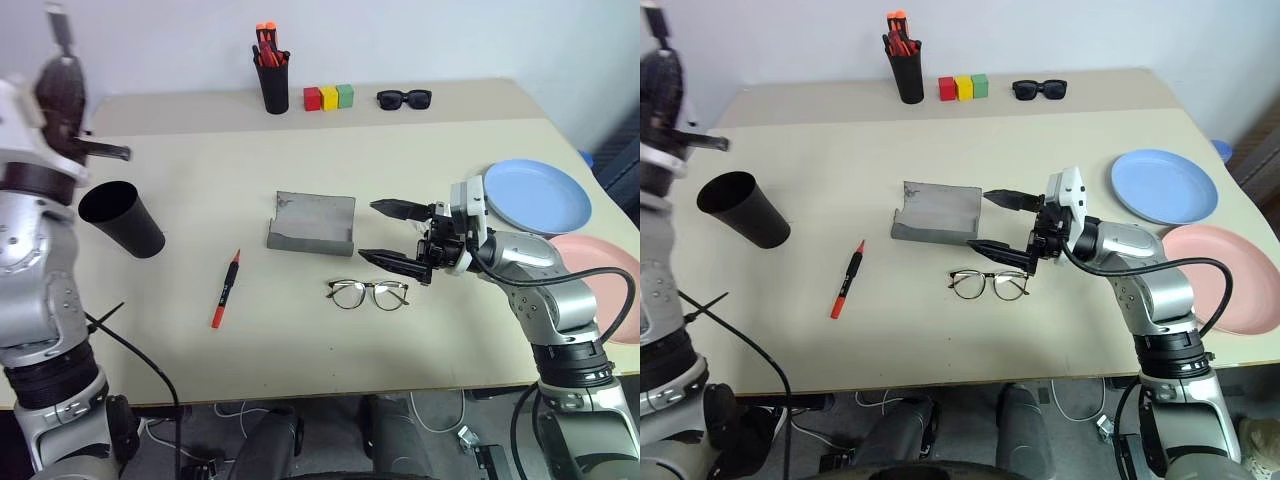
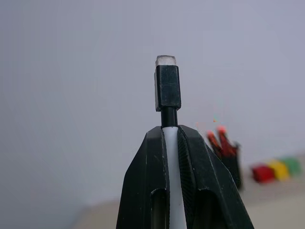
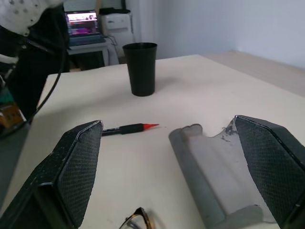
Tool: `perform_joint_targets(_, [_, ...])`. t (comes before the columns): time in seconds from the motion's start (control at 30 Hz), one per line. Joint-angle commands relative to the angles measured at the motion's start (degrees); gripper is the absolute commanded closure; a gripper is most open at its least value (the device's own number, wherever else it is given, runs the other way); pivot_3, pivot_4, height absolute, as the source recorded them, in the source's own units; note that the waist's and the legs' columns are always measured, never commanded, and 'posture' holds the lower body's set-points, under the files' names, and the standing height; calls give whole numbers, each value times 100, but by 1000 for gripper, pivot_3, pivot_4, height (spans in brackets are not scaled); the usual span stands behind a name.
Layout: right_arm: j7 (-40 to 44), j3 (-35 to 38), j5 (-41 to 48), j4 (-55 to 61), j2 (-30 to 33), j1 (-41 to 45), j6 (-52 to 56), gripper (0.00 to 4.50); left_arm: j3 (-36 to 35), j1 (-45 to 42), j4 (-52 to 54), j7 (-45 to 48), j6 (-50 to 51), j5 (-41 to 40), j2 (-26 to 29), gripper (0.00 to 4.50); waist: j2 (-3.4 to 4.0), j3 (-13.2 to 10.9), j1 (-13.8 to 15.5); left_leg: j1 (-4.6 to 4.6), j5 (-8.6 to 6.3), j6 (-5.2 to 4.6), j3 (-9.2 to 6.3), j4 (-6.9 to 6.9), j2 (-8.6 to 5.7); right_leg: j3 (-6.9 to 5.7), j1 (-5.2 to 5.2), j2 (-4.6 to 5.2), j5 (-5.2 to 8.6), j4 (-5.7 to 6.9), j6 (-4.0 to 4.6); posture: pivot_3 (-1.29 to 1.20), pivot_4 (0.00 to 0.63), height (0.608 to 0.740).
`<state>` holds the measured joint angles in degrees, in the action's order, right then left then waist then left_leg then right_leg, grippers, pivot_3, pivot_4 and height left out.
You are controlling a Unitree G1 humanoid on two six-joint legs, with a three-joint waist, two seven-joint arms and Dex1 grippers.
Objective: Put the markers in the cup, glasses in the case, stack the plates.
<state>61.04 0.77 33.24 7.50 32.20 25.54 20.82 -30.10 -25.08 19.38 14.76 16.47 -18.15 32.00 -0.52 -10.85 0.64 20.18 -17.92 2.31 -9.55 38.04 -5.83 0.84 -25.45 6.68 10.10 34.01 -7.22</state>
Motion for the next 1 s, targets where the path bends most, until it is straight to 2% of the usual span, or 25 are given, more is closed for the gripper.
perform_joint_targets(0.03, [-50, -3, -45, 103, -95, 78, -113, 0, -204, 189, -740, 253, -668, -151, -141, 4424, 0, 0, 2, -1, 0, 0, 0, 0, 0, 0, 0, 0, 0, 2, 0, 0, 150, 740])
perform_joint_targets(0.17, [-85, -25, -97, 107, -137, 100, -95, 0, -195, 26, -1494, 443, -1372, -351, -367, 4424, -6, 1, 12, 4, 1, -1, -5, 6, 0, -3, 0, -2, -5, 2, -1, 0, 150, 740])
perform_joint_targets(0.3, [-121, -12, -166, 151, -107, 88, -78, 0, -115, -134, -2157, 529, -1870, -304, -362, 4424, -6, 1, 4, 6, 0, -1, -5, 7, -1, -3, -1, -1, -7, -1, -3, 0, 150, 740])
perform_joint_targets(0.57, [-191, 43, -227, 203, -80, 3, -82, 0, -84, 192, -2489, 394, -2315, -116, -373, 4424, -6, 1, -29, 4, 0, -2, -4, 6, 0, -1, -2, -1, -7, 0, -3, 0, 150, 740])
perform_joint_targets(1.0, [-231, -2, -322, 192, -103, 32, -122, 0, 91, -38, -3479, 344, -2787, -73, -433, 4424, -6, 1, 0, 4, -1, -3, -4, 7, -1, -2, -1, -1, -8, 1, -3, 0, 150, 740])
